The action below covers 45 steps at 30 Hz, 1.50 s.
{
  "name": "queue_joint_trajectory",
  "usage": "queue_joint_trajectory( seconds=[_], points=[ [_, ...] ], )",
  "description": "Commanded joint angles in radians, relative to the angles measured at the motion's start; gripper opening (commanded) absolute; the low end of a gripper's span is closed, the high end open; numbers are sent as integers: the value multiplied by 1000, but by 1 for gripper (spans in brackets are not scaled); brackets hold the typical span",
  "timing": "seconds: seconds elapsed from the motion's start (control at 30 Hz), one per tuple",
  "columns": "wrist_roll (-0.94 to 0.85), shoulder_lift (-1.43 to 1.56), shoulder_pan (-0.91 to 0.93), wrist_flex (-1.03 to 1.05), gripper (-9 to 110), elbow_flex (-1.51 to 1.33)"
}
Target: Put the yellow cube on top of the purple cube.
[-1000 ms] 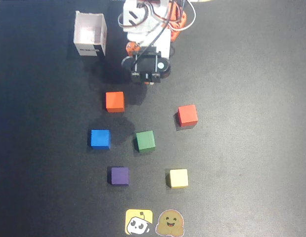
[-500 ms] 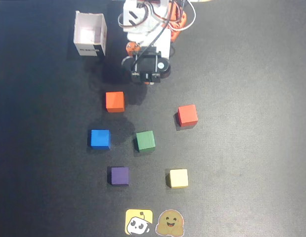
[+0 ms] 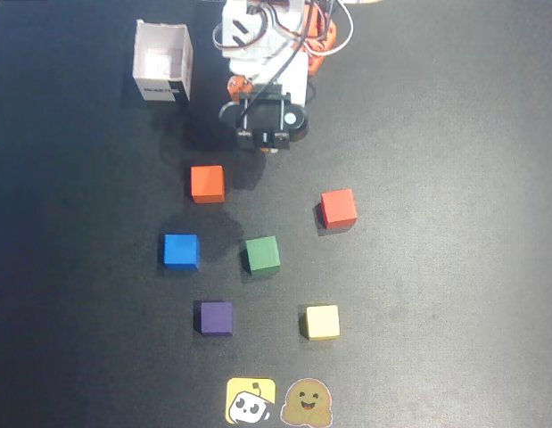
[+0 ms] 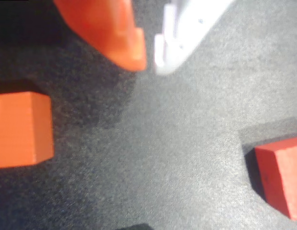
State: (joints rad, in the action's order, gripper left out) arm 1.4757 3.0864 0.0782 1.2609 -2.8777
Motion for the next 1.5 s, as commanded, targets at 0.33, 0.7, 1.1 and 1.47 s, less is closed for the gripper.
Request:
queue_joint_trajectory(
  seconds=[0.33,0.7,1.1,1.47],
  points=[
    [8,5,6,3,0,5],
    [8,5,-3,3,0,5],
    [40,6,-41,-84,5,23],
    [60,-723,-78,-213,9,497]
  ],
)
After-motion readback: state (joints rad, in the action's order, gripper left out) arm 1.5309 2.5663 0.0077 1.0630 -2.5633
